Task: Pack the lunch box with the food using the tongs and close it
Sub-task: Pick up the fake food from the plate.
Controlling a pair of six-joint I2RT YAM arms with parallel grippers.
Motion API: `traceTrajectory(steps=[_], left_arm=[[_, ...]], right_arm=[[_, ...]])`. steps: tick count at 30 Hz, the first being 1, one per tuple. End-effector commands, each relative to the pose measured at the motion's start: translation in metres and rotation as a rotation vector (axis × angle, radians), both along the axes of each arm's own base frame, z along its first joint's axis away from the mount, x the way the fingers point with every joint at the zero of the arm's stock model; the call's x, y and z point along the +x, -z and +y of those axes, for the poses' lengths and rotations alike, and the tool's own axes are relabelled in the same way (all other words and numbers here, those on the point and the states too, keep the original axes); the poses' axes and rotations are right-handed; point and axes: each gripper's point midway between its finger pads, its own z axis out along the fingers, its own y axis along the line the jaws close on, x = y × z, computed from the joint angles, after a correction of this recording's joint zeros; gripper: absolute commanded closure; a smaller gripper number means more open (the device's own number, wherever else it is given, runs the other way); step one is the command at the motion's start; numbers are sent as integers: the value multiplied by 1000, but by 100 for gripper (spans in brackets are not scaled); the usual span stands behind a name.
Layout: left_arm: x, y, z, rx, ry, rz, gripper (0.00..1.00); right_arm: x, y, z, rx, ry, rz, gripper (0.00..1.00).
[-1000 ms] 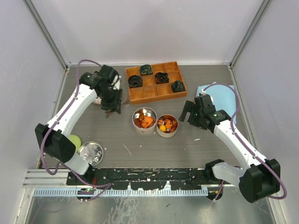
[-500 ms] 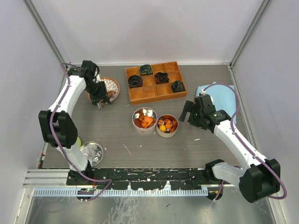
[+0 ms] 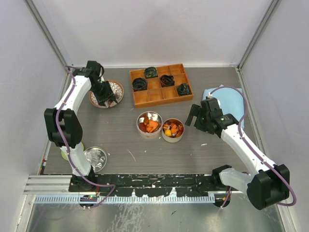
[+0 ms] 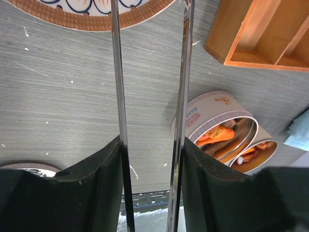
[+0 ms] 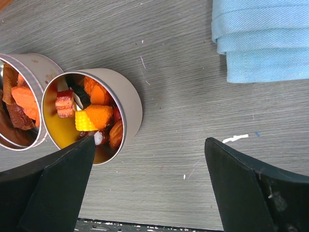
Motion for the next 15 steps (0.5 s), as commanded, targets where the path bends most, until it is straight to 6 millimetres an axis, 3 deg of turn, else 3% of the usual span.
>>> traceTrajectory(steps=[1, 6, 15], left_arm=[[24, -7, 2, -24, -75, -60, 54], [30, 4, 0, -40, -109, -33, 54], [45, 15, 12, -7, -137, -14, 53]], right_arm=[[14, -13, 0, -1, 8, -54, 0], [14, -13, 0, -1, 6, -52, 0], [14, -13, -1, -9, 5, -57, 0]])
